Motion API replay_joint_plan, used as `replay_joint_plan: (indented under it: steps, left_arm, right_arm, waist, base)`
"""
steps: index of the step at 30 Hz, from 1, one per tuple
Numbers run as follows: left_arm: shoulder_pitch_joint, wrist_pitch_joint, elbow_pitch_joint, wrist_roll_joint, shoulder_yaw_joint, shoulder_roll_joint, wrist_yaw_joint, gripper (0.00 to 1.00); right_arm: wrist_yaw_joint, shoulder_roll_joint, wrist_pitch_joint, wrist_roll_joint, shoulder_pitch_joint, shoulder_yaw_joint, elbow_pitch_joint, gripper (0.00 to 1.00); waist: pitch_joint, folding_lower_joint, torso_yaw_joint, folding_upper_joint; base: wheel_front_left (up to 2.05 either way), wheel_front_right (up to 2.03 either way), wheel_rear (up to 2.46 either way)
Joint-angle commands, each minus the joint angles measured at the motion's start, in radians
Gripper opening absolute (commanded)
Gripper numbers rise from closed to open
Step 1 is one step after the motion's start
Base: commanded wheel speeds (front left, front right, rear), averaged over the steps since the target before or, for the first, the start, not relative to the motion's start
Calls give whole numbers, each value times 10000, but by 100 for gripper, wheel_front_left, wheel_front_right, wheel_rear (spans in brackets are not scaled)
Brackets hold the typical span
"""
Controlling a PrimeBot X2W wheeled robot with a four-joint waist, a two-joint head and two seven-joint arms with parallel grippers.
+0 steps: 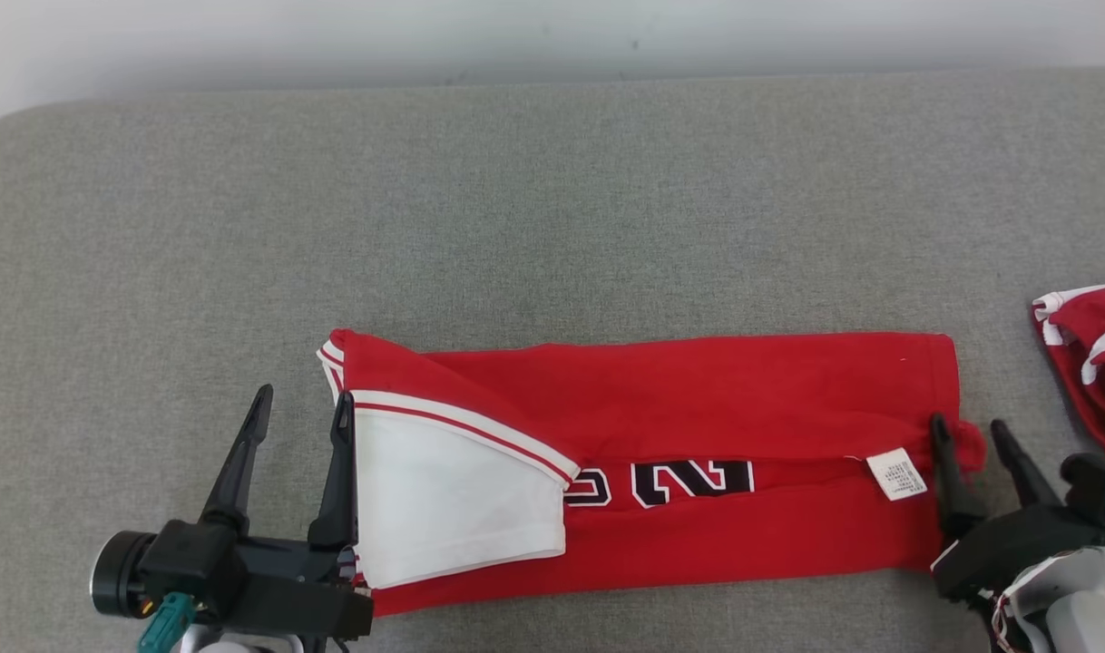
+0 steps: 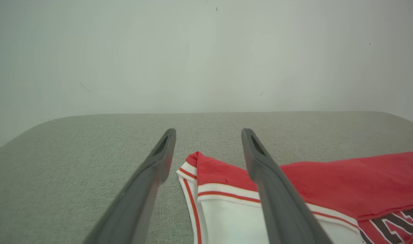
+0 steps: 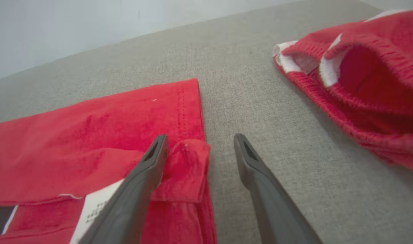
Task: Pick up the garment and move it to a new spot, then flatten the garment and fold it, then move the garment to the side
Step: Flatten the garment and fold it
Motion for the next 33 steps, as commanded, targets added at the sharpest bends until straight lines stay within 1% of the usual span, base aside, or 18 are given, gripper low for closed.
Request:
replay_joint_plan:
  steps: [1,7,10,11,12,13,14,15,17,20,25,30,33]
  left_arm:
    - [-79,-34,52,108,37,-28,-45,100]
    - [-129,-34,98,164,187,-109,-138,100]
    - [-162,-34,110,233,242,-135,-146,100]
    - [-170,-34,114,240,258,-141,-158,100]
    - [-181,-34,117,235,268,-155,-174,100]
    - [-182,-34,120,249,277,-167,-190,100]
    - [-182,-34,120,249,277,-167,-190,100]
    - [-171,-34,126,264,288,-175,-206,100]
    - [-157,-34,121,261,321,-186,-233,100]
    - [-117,-34,96,265,376,-215,-221,100]
    - [-81,-34,83,320,448,-239,-275,100]
    - [-91,-34,51,365,491,-292,-288,100]
    - [-57,-34,50,391,524,-326,-298,100]
  right_arm:
    - [-4,-24,-46,162,8,135,162,100]
    - [-4,238,-399,549,234,772,679,100]
    - [-2,370,-613,707,245,926,808,100]
    - [-2,408,-690,749,229,953,844,81]
    - [-2,438,-752,776,207,982,902,46]
    - [-2,487,-810,842,202,1004,964,5]
    - [-2,487,-810,842,202,1004,964,5]
    - [-2,533,-834,892,211,1035,1041,0]
    - [-4,571,-926,1023,181,1076,1099,0]
    - [-10,518,-1080,1160,123,842,1116,0]
    - [-11,113,-1207,1095,69,127,909,0]
    - [-10,-287,-1212,781,245,-726,487,0]
    - [-8,-432,-1214,533,299,-838,63,0]
  waist:
    - [65,-2,18,-2]
    - [153,-2,-76,-2]
    - [172,-2,-135,-2]
    - [169,-2,-155,-2]
    - [165,-2,-169,-2]
    - [158,-2,-177,-2]
    - [158,-2,-177,-2]
    - [146,-2,-183,-2]
    - [134,-2,-201,-2]
    - [117,-2,-244,-2]
    - [108,-2,-303,-2]
    - [110,-2,-341,-2]
    - [83,-2,-363,-2]
  base:
    - [0,0,0]
    - [0,0,0]
    - [0,0,0]
    - [0,0,0]
    - [0,0,0]
    - [0,0,0]
    - [0,0,0]
    - [0,0,0]
    - [0,0,0]
    - [0,0,0]
    - [0,0,0]
    - [0,0,0]
    - [0,0,0]
